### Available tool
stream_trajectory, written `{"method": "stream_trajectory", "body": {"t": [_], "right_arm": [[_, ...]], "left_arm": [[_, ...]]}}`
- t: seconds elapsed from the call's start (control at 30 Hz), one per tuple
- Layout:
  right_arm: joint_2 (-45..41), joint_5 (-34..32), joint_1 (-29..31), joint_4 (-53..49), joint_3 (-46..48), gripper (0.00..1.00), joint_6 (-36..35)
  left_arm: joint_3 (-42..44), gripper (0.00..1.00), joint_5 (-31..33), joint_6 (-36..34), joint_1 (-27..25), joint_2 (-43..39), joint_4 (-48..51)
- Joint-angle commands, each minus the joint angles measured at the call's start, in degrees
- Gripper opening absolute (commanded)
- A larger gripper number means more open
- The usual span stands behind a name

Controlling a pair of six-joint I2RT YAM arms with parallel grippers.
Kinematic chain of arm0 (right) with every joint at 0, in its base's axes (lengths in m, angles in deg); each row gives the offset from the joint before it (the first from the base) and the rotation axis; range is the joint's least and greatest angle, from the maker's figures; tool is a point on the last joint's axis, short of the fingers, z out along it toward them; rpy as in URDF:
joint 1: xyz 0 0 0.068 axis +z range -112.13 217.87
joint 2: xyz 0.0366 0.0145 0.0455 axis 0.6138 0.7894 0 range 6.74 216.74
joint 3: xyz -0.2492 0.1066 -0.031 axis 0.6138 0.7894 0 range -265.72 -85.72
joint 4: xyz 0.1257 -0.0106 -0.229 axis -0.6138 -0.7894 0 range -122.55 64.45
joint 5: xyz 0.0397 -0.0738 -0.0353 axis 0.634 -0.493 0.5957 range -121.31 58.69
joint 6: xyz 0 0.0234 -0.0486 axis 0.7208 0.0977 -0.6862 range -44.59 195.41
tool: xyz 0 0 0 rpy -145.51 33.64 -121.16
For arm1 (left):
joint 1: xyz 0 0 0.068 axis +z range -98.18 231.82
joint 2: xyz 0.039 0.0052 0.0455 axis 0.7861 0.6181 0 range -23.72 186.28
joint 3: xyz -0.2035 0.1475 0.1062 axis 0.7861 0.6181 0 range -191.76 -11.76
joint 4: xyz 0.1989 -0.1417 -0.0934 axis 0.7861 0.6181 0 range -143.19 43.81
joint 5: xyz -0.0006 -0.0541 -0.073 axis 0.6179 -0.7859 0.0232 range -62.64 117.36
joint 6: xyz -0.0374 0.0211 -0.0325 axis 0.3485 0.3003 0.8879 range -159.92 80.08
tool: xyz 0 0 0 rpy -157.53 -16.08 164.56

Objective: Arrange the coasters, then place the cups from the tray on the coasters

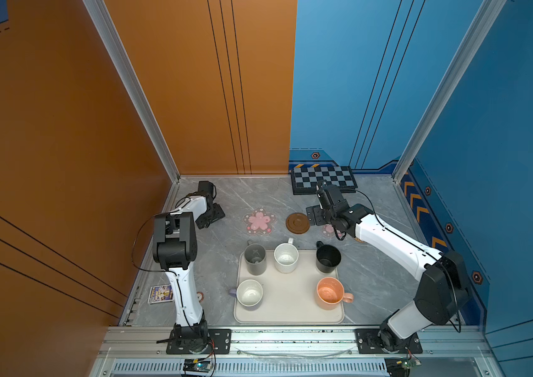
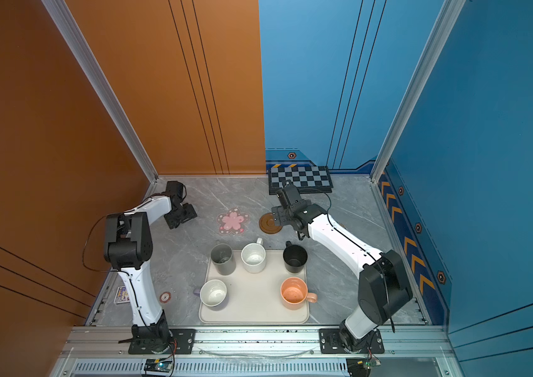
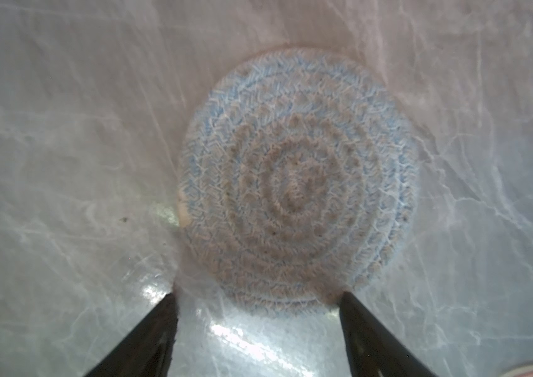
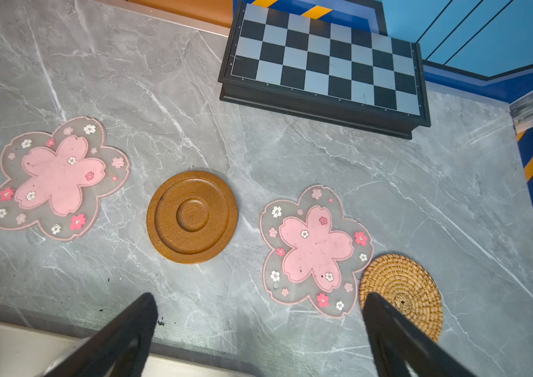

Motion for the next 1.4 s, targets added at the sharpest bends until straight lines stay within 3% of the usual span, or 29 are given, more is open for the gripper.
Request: {"method": "stream_trajectory", "body": {"t": [0.0, 0.13, 0.27, 0.53, 1.0, 1.37], "right_arm": [[1.23, -2.26, 0.92, -2.32, -2.29, 1.00, -1.04], [2.48, -2.58, 1.62, -2.33, -3.06, 1.00, -1.09], [3.78, -3.46, 2.01, -2.32, -3.66, 1.00, -0.47], [5.49, -2.46, 2.73, -2.37, -5.02, 1.00, 0.42], [7.24, -2.94, 2.77, -2.33, -5.29, 1.00, 0.13], [7.25, -2.84, 2.12, -2.34, -4.45, 1.00, -0.45]], "left_arm": [[0.89, 0.79, -3.38, -1.67, 0.46, -2.12, 2.13], [0.13, 0.71, -6.67, -3.65, 1.81, -5.40, 1.98], [-0.25, 0.72, -8.15, -4.06, 3.79, -6.68, 1.97], [1.22, 0.66, -7.19, 1.70, 8.43, -4.38, 1.15], [-3.15, 0.65, -10.88, 7.71, 4.37, 3.96, -4.19], [-12.86, 0.65, -12.91, 6.43, -0.92, 12.20, -4.14]]}}
